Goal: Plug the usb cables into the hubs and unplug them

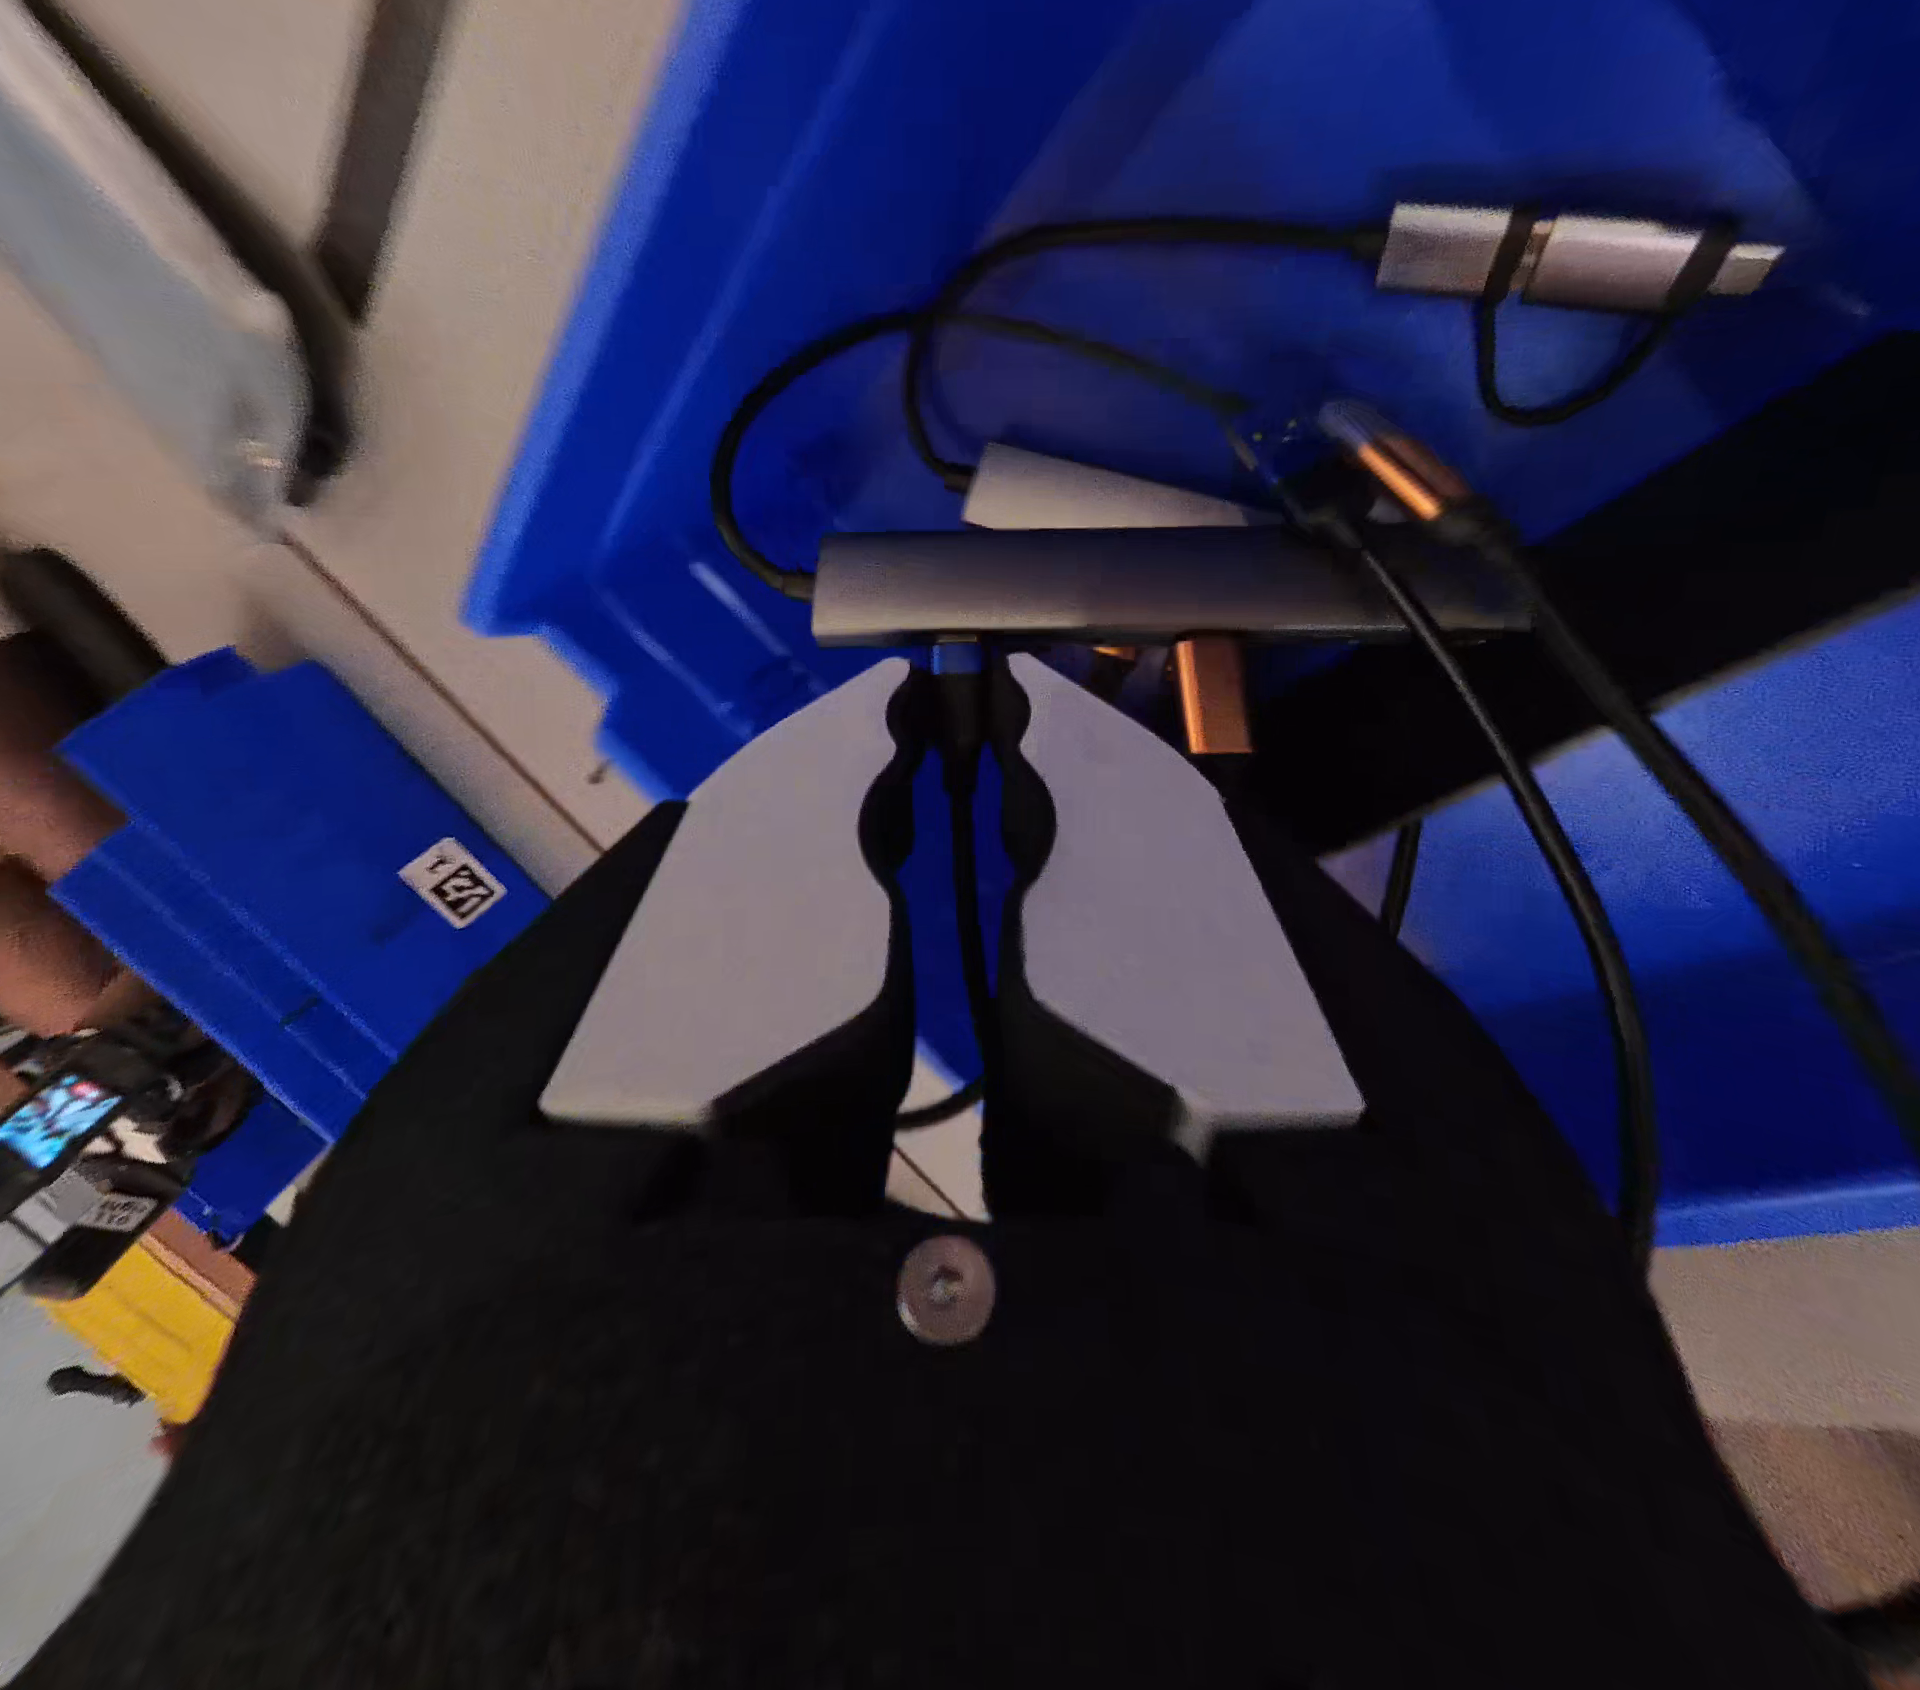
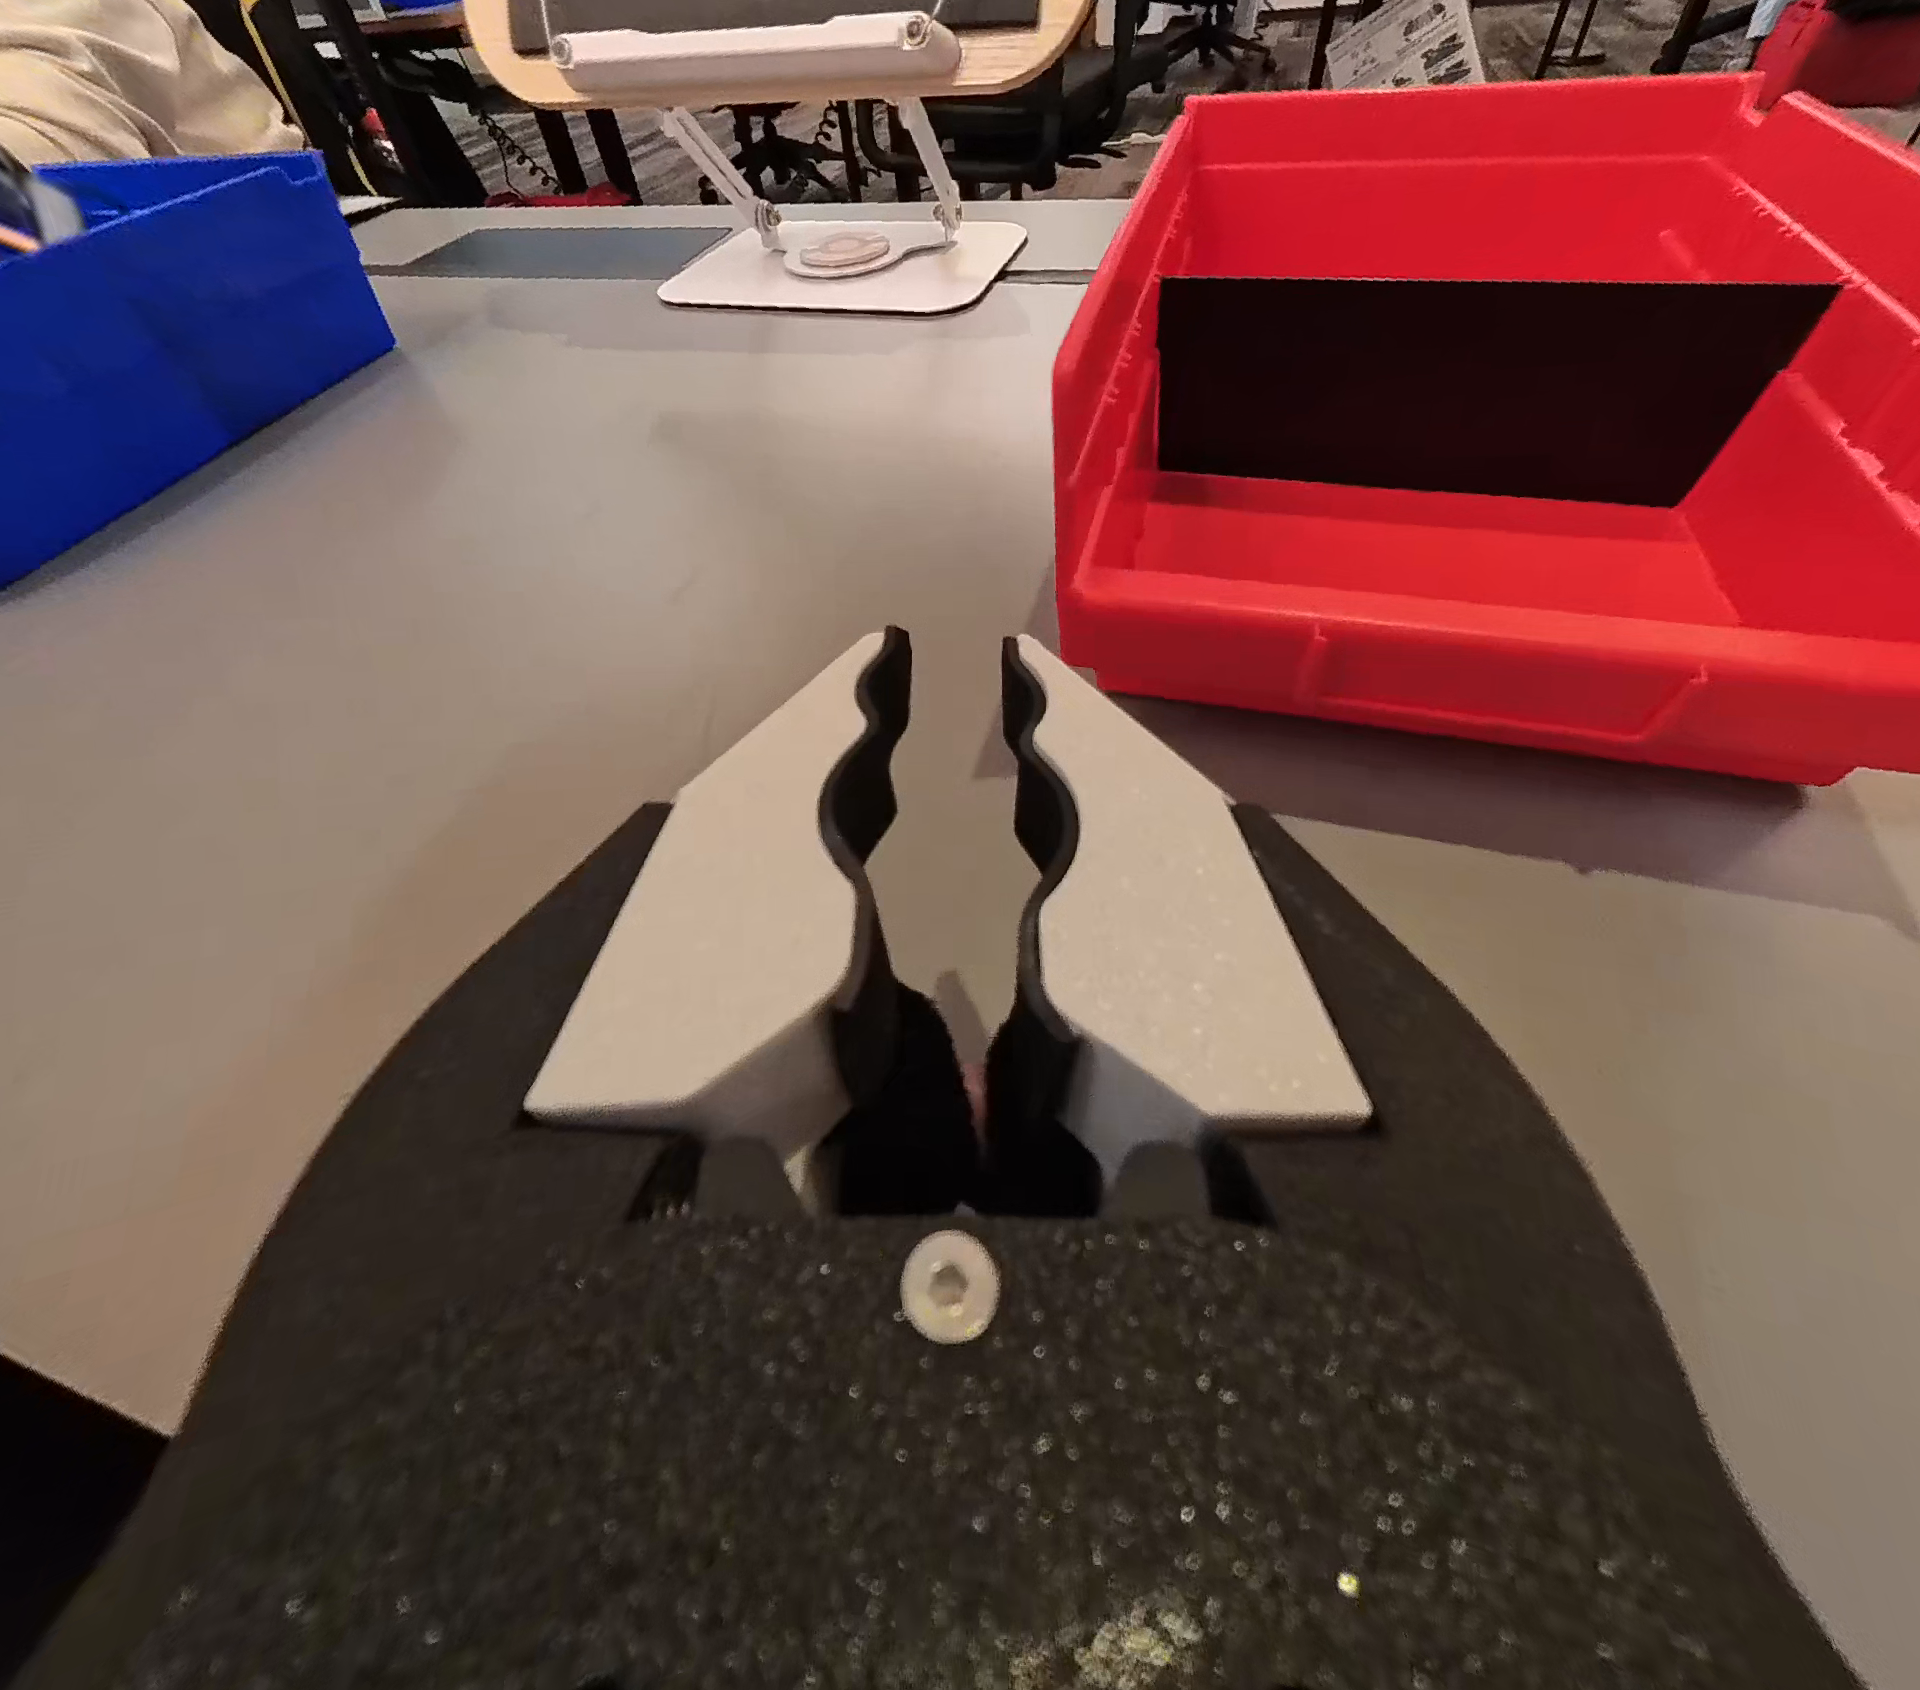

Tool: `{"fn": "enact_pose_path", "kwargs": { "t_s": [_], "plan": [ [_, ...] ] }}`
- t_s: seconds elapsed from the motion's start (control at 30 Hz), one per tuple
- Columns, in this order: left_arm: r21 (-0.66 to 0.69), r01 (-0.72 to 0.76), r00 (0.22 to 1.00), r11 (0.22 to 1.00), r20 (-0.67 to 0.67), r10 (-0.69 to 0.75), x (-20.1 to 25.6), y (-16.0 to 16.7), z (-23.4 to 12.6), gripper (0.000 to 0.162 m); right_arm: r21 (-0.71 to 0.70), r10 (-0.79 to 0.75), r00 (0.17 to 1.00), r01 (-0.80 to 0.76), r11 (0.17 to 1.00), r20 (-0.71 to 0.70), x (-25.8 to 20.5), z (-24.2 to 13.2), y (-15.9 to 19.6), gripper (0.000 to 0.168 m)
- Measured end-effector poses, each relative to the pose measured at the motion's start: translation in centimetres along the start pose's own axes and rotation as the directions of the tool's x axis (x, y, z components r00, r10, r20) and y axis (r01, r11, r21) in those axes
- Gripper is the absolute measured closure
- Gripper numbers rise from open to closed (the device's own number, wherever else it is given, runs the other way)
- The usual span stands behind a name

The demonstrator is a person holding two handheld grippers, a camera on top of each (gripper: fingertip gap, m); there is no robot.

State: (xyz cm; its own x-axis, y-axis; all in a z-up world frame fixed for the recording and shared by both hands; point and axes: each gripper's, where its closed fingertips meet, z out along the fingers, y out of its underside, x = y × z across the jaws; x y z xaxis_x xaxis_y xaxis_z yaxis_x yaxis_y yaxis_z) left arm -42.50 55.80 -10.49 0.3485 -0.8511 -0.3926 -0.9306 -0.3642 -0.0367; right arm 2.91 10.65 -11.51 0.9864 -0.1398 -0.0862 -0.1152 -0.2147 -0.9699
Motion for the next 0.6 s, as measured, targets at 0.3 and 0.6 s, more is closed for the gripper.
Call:
{"fn": "enact_pose_path", "kwargs": {
  "t_s": [0.3,0.6],
  "plan": [
    [0.435,0.009,0.940,0.900,0.303,-0.156,-5.3,-3.2,-13.4,0.150,0.015,-0.044,0.999,0.044,0.999,-0.001,-0.8,-0.3,-0.3,0.152],
    [0.868,-0.058,0.825,0.494,0.320,-0.465,-2.7,-5.8,-28.3,0.151,0.053,-0.257,0.966,0.256,0.965,0.030,-3.7,0.0,-0.8,0.150]
  ]
}}
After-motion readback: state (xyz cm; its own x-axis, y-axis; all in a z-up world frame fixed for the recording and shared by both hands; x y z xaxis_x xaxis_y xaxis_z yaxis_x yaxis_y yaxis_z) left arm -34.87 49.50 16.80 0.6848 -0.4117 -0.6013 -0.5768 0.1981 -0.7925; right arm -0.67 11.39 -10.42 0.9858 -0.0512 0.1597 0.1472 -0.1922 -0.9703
